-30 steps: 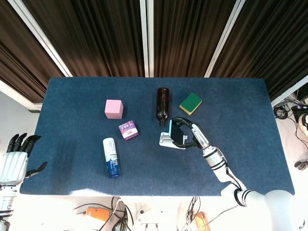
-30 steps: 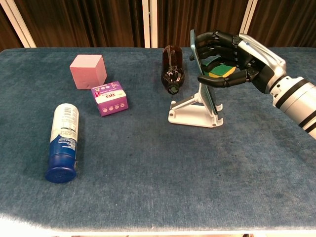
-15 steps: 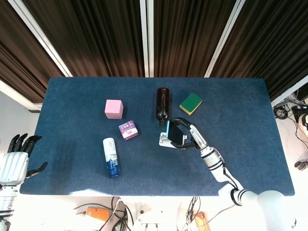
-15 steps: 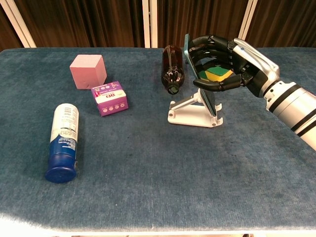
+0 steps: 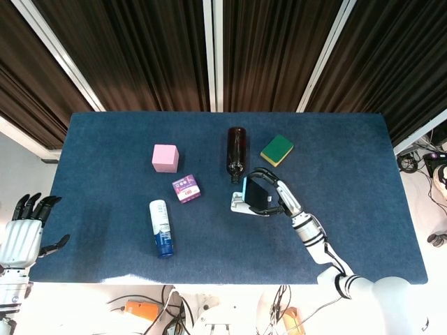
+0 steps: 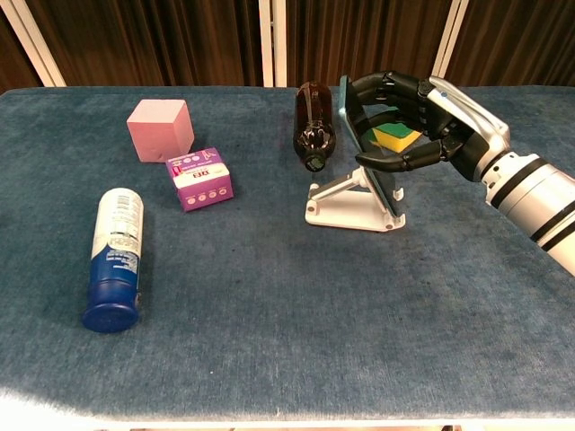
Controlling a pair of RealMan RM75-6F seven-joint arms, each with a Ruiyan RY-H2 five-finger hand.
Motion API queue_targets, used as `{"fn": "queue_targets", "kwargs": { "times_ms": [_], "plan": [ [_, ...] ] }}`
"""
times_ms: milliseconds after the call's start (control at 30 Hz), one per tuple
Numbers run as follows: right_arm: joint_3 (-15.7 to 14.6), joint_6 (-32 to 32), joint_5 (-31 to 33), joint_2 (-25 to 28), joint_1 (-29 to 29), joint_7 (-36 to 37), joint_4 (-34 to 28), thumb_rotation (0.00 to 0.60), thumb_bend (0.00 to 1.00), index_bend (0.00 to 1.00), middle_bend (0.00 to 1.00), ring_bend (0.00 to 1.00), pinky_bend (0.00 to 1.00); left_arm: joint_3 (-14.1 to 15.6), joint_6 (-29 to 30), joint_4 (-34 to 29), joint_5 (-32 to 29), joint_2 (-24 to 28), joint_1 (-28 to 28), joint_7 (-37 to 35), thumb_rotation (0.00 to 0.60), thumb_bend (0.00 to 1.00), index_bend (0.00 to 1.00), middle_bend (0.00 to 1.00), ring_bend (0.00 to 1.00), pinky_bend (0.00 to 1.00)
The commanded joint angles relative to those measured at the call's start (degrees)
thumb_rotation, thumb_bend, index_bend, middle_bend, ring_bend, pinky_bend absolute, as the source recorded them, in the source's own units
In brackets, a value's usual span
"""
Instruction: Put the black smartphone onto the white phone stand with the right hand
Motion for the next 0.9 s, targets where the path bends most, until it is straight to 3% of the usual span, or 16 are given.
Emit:
{"fn": "queue_targets", "kwargs": {
  "times_ms": [33,233,367,433,533,767,900],
  "plan": [
    [-0.17,-0.07,0.01,0.06,-0.12,0.03,-0.12,0.600,0.28,0.30,0.32,0.17,0.25,-0.03,-0.03,0.03,-0.01,-0.04,-0.04,-0.01,0.600,0.11,0.17,0.16,0.06,0.00],
    [-0.30,0.07,0.09,0.26,-0.43,0.42,-0.57,0.600,0.28,0.23,0.28,0.13,0.19,-0.02,-0.20,0.25,-0.02,-0.10,-0.16,-0.15,0.600,0.11,0.17,0.16,0.06,0.00],
    [-0.52,2.38,-0.87,2.50,-0.96,0.11,-3.14,0.600,0.28,0.03,0.09,0.00,0.01,-0.06,-0.18,0.38,-0.03,0.08,-0.19,-0.37,0.600,0.11,0.17,0.16,0.06,0.00],
    [-1.02,3.71,-1.81,5.07,-1.41,-3.65,-5.38,0.600,0.28,0.00,0.05,0.00,0.00,-0.05,-0.26,0.44,-0.03,0.19,-0.24,-0.41,0.600,0.11,0.17,0.16,0.06,0.00],
    [-2.03,4.93,-2.69,12.16,-3.12,-16.74,-12.70,0.600,0.28,0.00,0.04,0.00,0.00,-0.08,-0.39,0.64,-0.07,0.27,-0.31,-0.77,0.600,0.11,0.17,0.16,0.06,0.00],
    [-3.66,4.50,5.62,36.91,-12.39,-59.25,-46.20,0.600,0.28,0.00,0.04,0.00,0.00,-0.06,-0.42,1.61,0.21,-0.26,-0.49,-1.89,0.600,0.11,0.17,0.16,0.06,0.00],
    [-6.09,6.62,8.94,46.84,-17.54,-68.72,-57.28,0.600,0.28,0.01,0.04,0.00,0.01,0.05,-0.22,2.20,0.60,-0.89,-0.52,-2.36,0.600,0.11,0.17,0.16,0.06,0.00]
  ]
}}
